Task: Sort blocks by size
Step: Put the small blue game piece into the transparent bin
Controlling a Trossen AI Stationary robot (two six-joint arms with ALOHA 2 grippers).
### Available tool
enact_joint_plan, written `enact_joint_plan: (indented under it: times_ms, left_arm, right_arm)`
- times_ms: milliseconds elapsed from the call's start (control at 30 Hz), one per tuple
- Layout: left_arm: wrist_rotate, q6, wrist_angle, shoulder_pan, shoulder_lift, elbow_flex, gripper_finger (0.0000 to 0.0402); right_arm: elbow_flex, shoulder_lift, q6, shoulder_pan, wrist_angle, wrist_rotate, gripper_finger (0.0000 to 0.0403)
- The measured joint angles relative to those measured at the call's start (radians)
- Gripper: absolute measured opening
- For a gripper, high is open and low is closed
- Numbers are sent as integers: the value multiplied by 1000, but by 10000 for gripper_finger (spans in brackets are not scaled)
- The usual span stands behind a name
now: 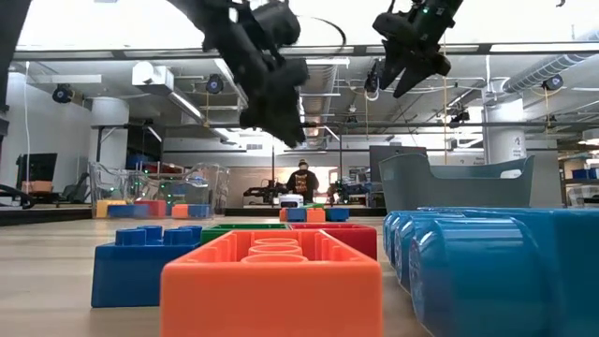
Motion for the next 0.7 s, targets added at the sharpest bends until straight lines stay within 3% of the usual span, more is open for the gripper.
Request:
enact_joint_plan:
  times_ms: [400, 700]
  left_arm:
    - [3, 120, 129, 52, 124, -6, 181]
    - [23, 143, 130, 127, 194, -4, 181]
  right_arm:
    - [0, 0, -149, 0, 57, -3, 219]
    - [-1, 0, -122, -17, 86, -3, 219]
